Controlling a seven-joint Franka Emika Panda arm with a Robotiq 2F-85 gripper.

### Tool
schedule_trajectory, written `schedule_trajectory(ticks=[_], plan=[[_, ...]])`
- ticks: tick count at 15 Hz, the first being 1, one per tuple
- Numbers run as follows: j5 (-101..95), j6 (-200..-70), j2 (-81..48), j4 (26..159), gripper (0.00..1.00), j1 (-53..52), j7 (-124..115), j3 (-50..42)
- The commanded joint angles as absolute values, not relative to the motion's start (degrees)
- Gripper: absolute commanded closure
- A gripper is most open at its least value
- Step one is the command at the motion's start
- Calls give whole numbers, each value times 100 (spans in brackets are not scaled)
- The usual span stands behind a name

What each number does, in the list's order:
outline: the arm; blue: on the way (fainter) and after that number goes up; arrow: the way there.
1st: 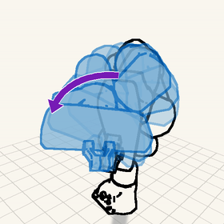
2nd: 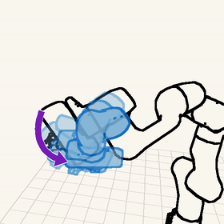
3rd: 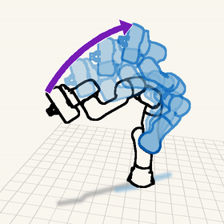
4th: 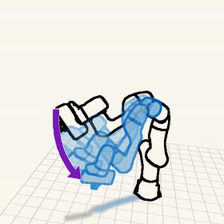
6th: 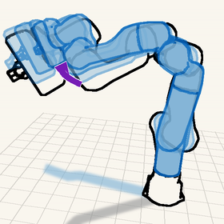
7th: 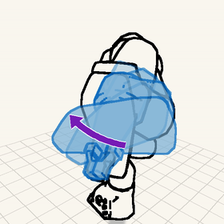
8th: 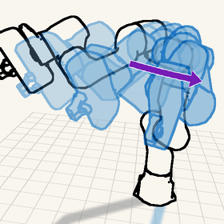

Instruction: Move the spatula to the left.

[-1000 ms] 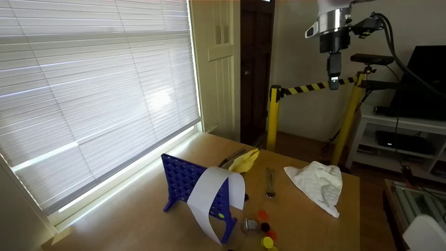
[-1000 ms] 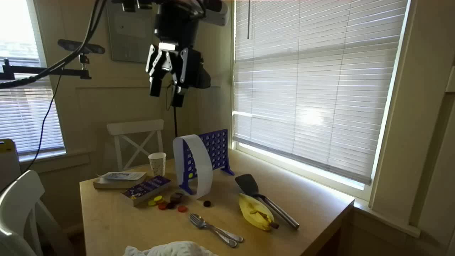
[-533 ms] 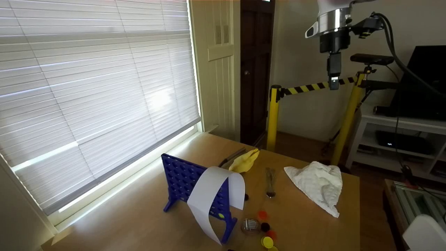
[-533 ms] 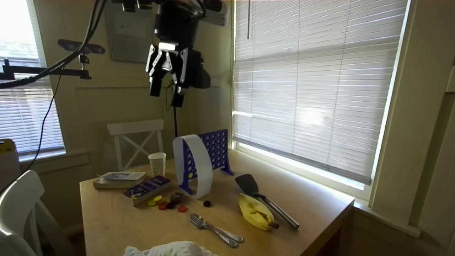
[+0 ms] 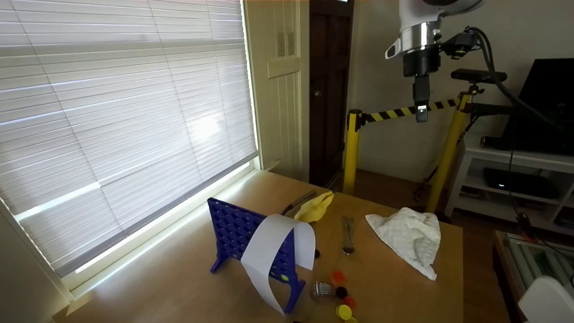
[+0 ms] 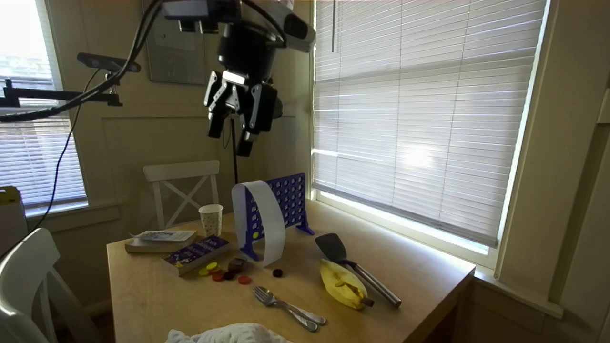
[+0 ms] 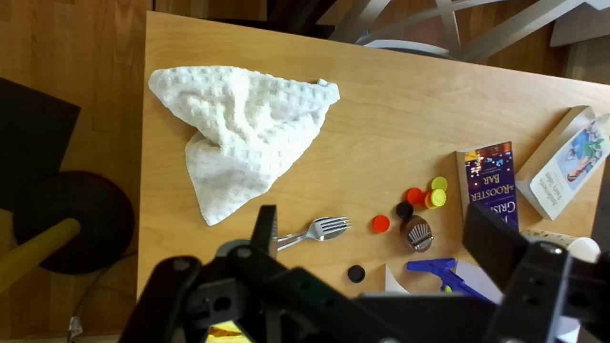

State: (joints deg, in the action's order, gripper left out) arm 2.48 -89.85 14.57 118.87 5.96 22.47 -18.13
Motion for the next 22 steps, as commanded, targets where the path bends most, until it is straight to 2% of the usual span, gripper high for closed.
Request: schedule_trajectory(ticks=[1,9,18,19,22], plan=[[894,-9024,520,11312,0,793,2225,-1890],[1504,-11112,-804,10921,0,1047,2085,-1492],[-596,-11202,-2118,9608,0,1003,2150,-1018],[-364,-11337,-1756,10080,0,1075,2093,-963],[-390,-11336,-1850,10013,0,1082,2079,-919]])
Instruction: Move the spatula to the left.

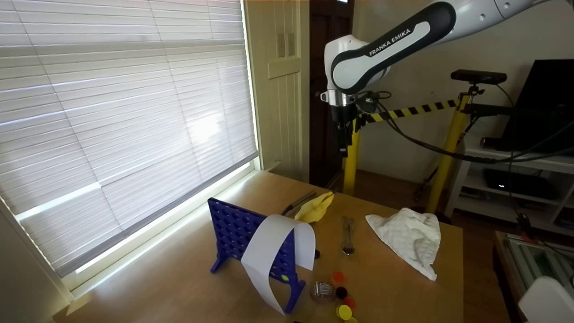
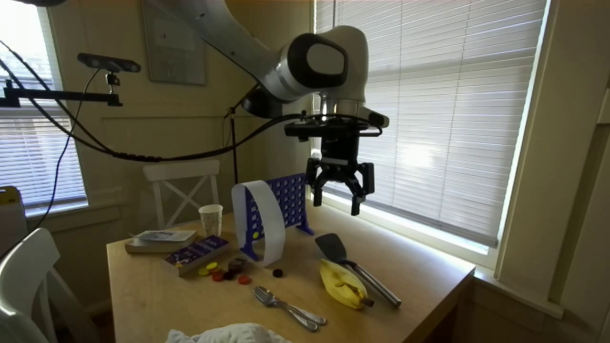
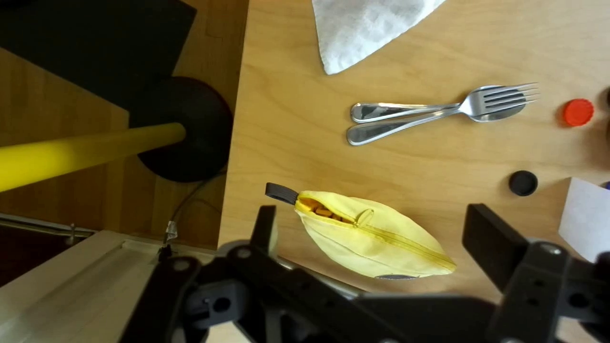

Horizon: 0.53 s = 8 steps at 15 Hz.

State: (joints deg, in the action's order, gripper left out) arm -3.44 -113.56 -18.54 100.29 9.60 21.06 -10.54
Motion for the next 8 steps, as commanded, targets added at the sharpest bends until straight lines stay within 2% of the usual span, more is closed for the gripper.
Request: schedule_trajectory(ticks=[1,5,8], plan=[[-389,-11336,-1842,10012,0,1089,2080,-921],[-388,-11336,-1836,10012,0,1102,2081,-924],[323,-12004,-2384,9682,0,1335,2674,-663]])
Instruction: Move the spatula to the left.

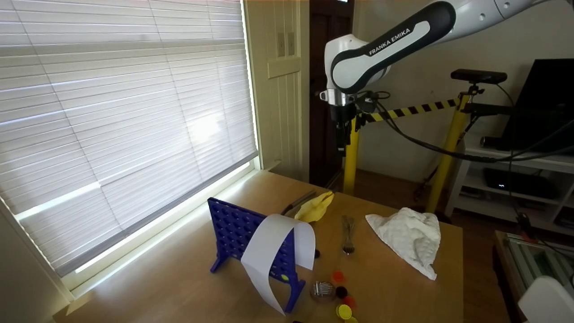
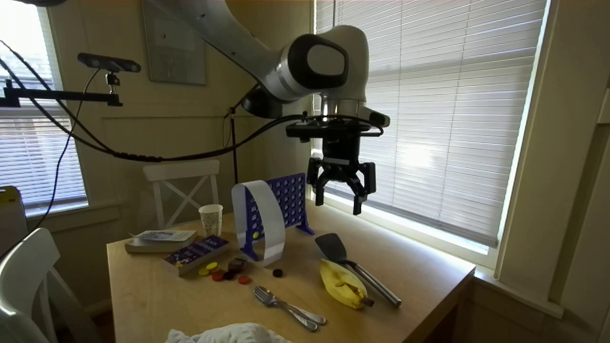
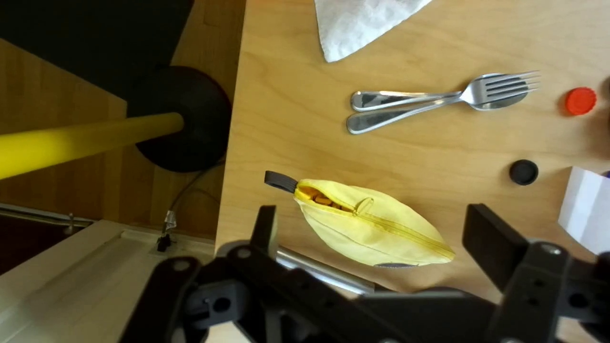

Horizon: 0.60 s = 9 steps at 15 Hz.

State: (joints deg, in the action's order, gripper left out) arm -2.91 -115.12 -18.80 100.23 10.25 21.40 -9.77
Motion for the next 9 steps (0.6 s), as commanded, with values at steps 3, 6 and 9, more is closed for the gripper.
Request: schedule_trajectory(ticks=[3,6,9], plan=[[600,-12387,-3096,9162,0,1546,3348,-384],[379,-12958,-3744,8695,0,1699,4039,-158],[426,-13328,-4278,8267,0,1922,4948,149]])
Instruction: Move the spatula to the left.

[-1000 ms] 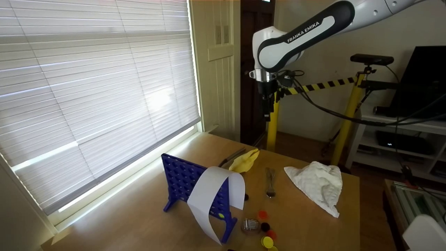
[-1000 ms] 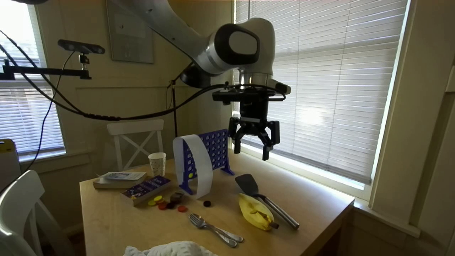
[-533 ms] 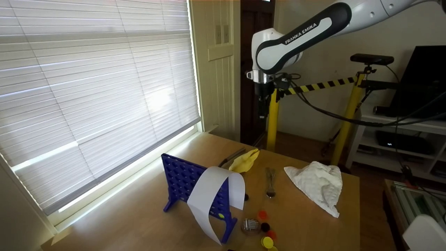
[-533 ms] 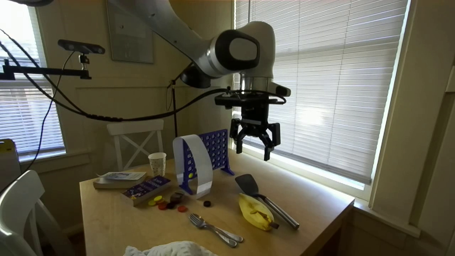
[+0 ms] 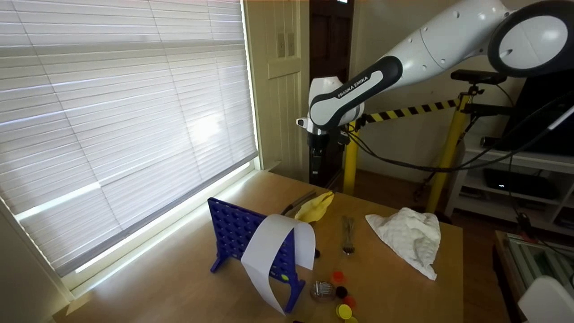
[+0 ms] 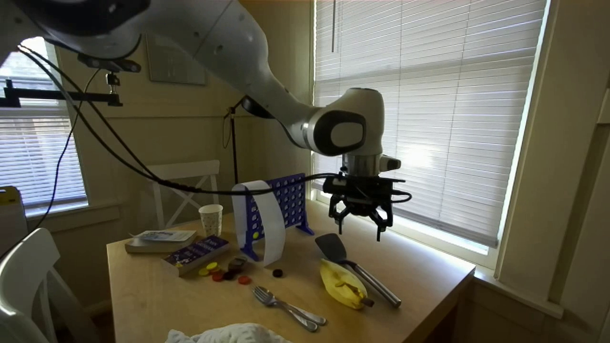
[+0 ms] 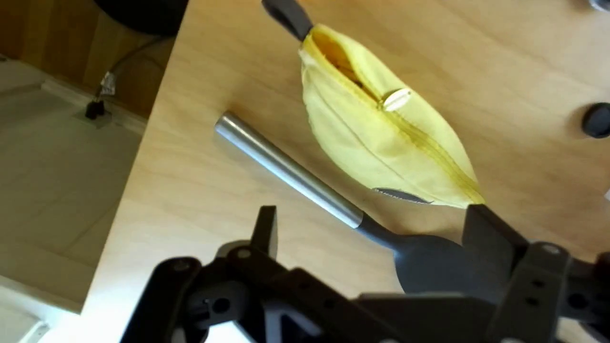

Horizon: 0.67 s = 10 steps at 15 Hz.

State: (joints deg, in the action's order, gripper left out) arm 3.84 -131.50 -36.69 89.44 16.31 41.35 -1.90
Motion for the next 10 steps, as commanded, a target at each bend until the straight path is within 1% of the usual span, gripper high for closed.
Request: schedule_trajectory(ticks=[1,6,7,10], plan=[[446,-13367,-4433,8134,0,1995,5245,245],[523,-13338,-5205,7447,0,2214,6186,479],[576,-13111,-5315,7286,0,2252,6252,523],[553,-13466,-5660,6997,0,2261,6366,544]])
